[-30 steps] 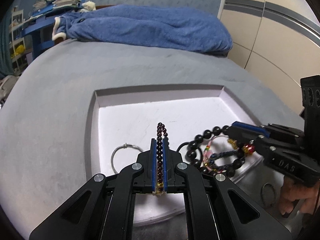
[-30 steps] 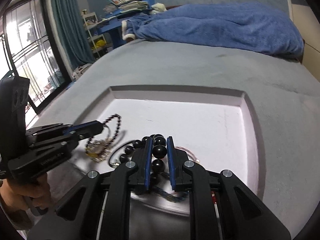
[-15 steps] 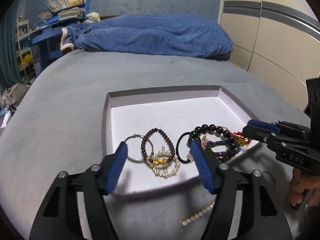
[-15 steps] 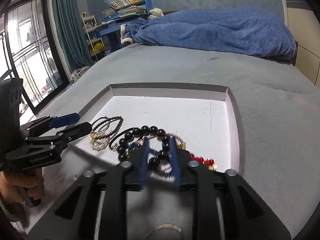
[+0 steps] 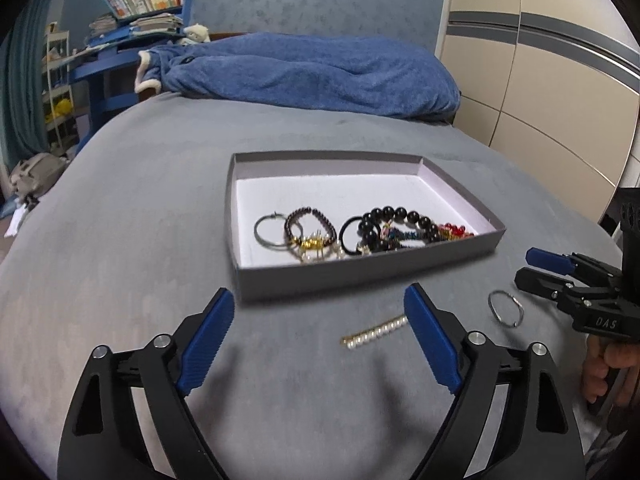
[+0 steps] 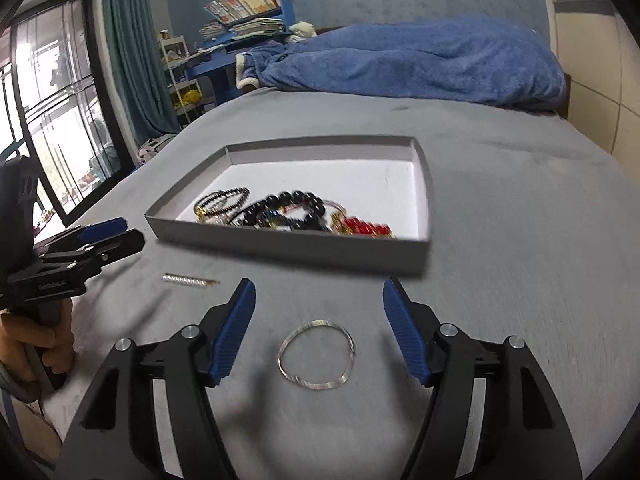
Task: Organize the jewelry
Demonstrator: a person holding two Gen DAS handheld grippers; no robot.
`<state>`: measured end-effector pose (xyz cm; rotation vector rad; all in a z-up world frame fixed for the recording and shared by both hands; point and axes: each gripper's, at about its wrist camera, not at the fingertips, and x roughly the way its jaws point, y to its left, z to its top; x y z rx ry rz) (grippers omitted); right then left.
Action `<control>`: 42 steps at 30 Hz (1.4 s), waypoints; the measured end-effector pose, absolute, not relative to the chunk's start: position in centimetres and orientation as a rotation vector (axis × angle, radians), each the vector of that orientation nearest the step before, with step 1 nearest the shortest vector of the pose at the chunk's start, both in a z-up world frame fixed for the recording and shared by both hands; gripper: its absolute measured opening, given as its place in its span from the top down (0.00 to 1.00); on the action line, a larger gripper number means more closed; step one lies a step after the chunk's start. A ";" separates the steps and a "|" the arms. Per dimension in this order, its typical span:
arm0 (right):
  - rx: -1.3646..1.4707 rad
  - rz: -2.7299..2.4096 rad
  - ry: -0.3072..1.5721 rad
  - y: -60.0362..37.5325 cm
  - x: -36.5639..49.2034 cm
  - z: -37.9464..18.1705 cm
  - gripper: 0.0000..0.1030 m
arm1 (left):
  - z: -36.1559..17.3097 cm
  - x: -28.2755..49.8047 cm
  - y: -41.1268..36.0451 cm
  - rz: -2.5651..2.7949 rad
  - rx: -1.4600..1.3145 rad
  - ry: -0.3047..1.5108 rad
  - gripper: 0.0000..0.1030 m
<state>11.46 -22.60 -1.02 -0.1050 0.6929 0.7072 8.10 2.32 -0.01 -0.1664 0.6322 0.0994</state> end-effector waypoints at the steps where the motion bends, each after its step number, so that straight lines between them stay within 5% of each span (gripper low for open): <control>1: -0.103 0.698 0.701 -22.9 11.4 -1.2 0.35 | -0.1 7.9 2.3 0.099 -0.166 0.635 0.14; 9: -0.073 0.650 0.743 -24.3 10.9 -2.5 0.25 | -1.3 7.2 1.8 0.091 -0.155 0.658 0.10; 23: 0.006 0.599 0.803 -25.8 12.2 -3.2 0.23 | -1.8 7.2 2.7 0.109 -0.196 0.677 0.09; 28: -0.109 0.603 0.825 -23.7 11.9 -3.5 0.38 | -1.8 7.2 2.8 0.100 -0.205 0.676 0.09; 35: -0.152 0.586 0.854 -22.9 12.2 -4.1 0.43 | -1.8 7.2 2.5 0.098 -0.191 0.679 0.09; 42: -0.153 0.622 0.860 -22.8 12.1 -4.2 0.77 | -1.8 8.0 0.9 0.066 -0.116 0.703 0.09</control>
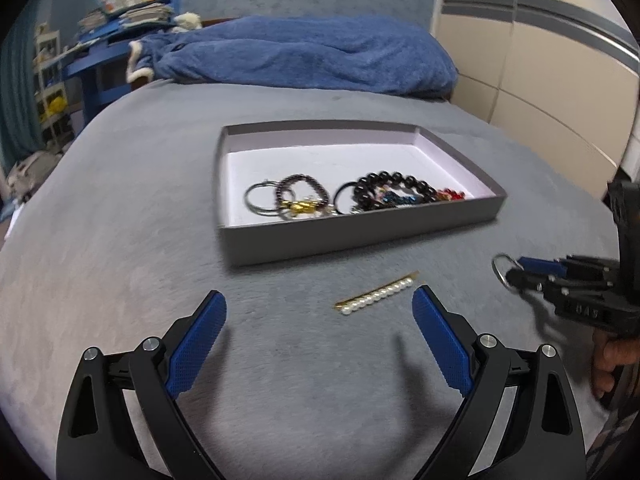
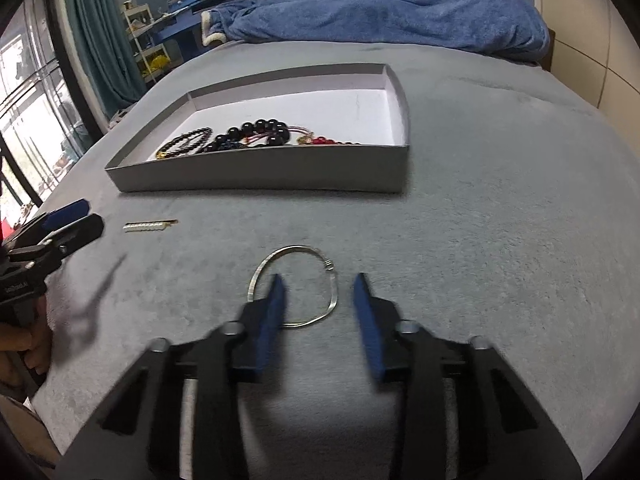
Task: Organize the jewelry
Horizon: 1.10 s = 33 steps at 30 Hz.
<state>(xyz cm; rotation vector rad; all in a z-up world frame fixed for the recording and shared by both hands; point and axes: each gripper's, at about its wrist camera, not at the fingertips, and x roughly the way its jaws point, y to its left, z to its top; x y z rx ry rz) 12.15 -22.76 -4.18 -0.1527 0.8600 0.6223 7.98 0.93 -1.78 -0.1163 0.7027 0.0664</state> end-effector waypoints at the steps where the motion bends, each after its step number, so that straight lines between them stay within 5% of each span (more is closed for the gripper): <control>1: -0.148 0.625 0.859 -22.8 12.1 -4.2 0.78 | -1.7 8.2 0.6 0.058 -0.096 0.705 0.10; 6: -0.115 0.639 0.862 -23.3 12.3 -4.1 0.91 | -1.8 9.9 -1.1 0.022 0.021 0.742 0.16; 15: -0.113 0.639 0.870 -23.2 12.4 -4.1 0.91 | -3.5 12.2 -0.5 -0.025 -0.006 0.849 0.37; 22: -0.123 0.634 0.865 -23.0 12.4 -4.1 0.91 | -3.6 11.6 -1.5 -0.043 0.031 0.831 0.86; 27: -0.111 0.637 0.858 -23.2 12.5 -4.0 0.90 | -3.1 10.3 -1.5 -0.063 0.010 0.771 0.94; 30: -0.102 0.633 0.853 -23.4 12.5 -4.0 0.83 | -2.9 9.9 -1.4 -0.070 0.001 0.751 0.94; 33: -0.087 0.634 0.832 -23.7 12.4 -3.7 0.58 | -2.7 9.6 -1.5 -0.075 0.001 0.736 0.94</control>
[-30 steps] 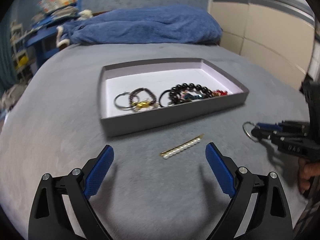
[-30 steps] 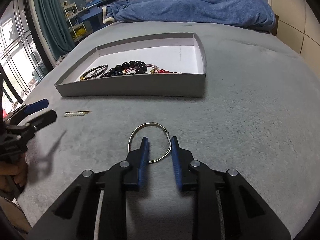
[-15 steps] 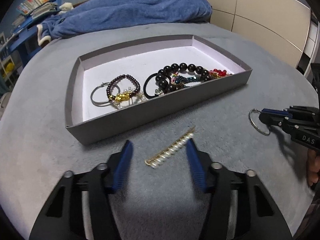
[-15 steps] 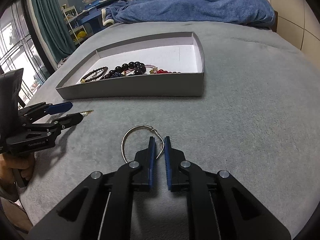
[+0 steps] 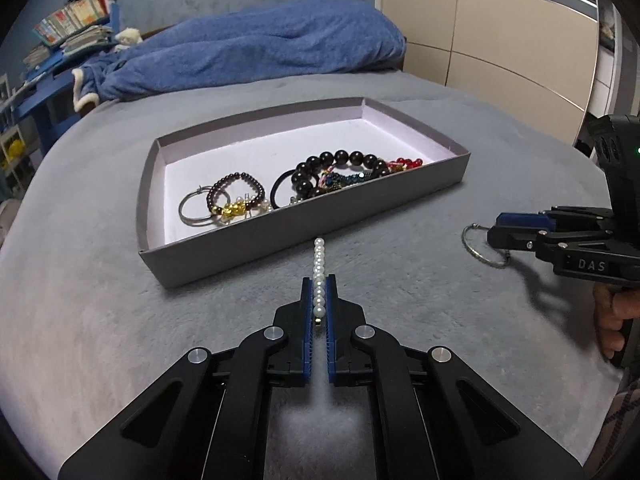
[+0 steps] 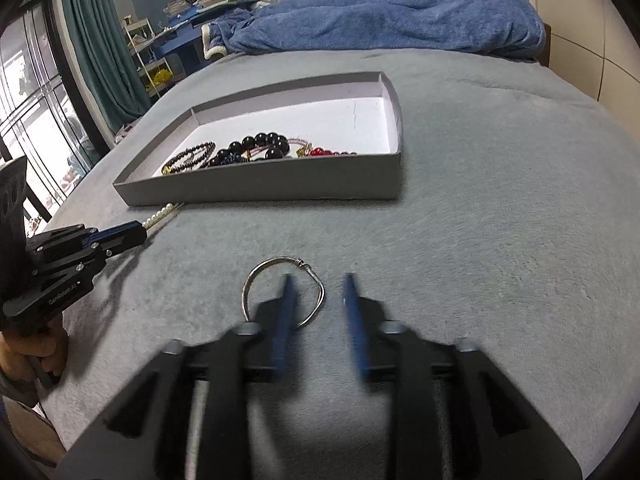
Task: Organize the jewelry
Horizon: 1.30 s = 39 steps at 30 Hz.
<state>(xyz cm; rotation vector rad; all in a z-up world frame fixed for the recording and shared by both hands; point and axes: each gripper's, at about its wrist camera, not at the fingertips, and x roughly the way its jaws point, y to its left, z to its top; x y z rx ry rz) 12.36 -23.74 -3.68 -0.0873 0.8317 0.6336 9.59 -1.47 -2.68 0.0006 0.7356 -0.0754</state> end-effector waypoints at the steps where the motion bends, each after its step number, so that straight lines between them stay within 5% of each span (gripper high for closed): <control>1: -0.081 0.634 0.826 -23.9 12.3 -3.6 0.57 | -2.6 9.6 -1.5 -0.077 0.000 0.731 0.94; 5: -0.071 0.641 0.829 -23.9 12.5 -3.6 0.55 | -2.5 9.5 -1.4 -0.089 -0.008 0.723 0.94; 14: -0.124 0.710 0.813 -22.5 11.6 -3.4 0.35 | -2.2 9.2 -1.2 -0.105 -0.034 0.697 0.94; 21: -0.178 0.701 0.867 -21.6 11.8 -4.3 0.37 | -2.1 8.9 -1.2 -0.115 -0.036 0.683 0.94; 25: -0.178 0.700 0.863 -21.7 11.8 -4.3 0.55 | -2.0 8.9 -1.3 -0.116 -0.038 0.678 0.94; 39: -0.159 0.746 0.761 -22.3 10.5 -2.7 0.55 | -0.7 7.7 0.2 -0.146 -0.113 0.613 0.94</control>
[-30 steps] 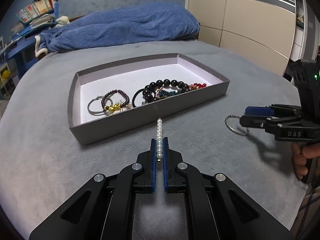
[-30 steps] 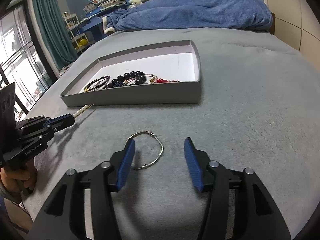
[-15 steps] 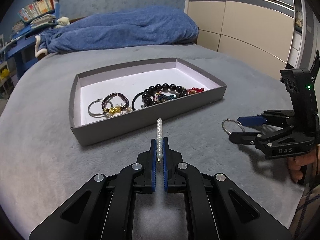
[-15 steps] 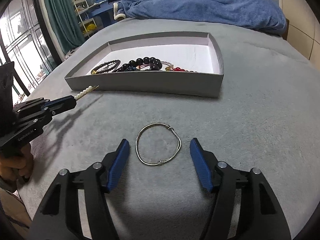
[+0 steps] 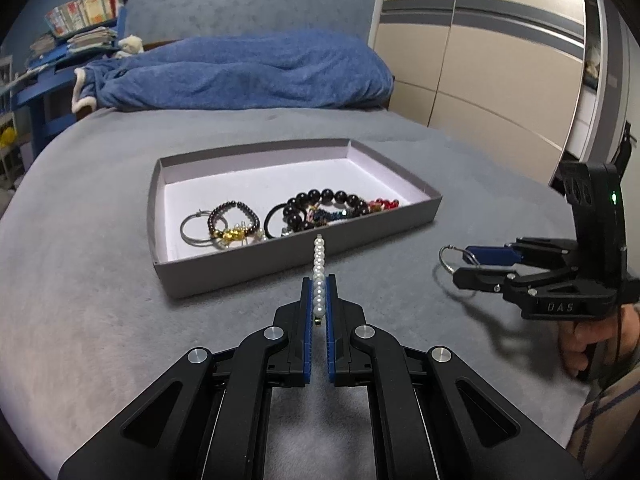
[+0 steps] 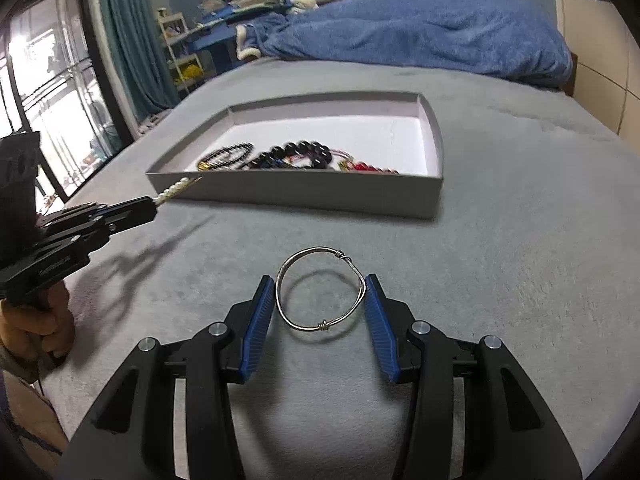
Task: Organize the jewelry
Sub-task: 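Lower both items into the tray and open both tools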
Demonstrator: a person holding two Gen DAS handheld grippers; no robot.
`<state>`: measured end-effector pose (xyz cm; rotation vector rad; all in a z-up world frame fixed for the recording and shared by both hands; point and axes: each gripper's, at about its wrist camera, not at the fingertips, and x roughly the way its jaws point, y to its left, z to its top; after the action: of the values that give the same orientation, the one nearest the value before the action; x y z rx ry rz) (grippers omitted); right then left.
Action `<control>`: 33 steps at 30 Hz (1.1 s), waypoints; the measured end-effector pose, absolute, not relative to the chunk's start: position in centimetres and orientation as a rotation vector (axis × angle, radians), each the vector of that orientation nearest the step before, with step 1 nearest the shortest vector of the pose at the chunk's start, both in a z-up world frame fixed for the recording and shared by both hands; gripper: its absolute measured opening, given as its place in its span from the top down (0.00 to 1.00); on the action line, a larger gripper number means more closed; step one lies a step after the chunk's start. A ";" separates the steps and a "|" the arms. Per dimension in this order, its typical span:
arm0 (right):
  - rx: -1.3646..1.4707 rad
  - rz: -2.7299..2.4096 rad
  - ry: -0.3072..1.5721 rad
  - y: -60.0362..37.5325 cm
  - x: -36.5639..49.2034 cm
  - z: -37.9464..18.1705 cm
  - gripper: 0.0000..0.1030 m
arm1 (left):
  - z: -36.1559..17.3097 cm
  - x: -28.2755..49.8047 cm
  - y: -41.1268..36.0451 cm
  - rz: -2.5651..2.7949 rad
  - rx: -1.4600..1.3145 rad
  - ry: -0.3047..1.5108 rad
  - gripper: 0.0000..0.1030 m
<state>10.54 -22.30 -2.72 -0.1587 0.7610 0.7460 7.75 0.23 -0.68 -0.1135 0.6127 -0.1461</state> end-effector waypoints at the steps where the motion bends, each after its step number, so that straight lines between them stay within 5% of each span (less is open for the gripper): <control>1: -0.158 0.754 0.747 -22.2 10.4 -2.5 0.55 | -0.5 7.7 0.4 -0.146 -0.121 0.609 0.94; 21: -0.106 0.781 0.632 -17.3 16.9 2.8 0.55 | 3.5 13.7 2.0 -0.047 -0.123 0.539 0.94; 33: -0.124 0.755 0.691 -13.9 20.8 0.8 0.55 | 1.9 18.6 2.4 0.026 -0.123 0.610 0.94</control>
<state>20.81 -13.95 0.78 -0.1237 0.6906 0.7555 18.58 2.40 1.88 -0.1228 0.6100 0.0255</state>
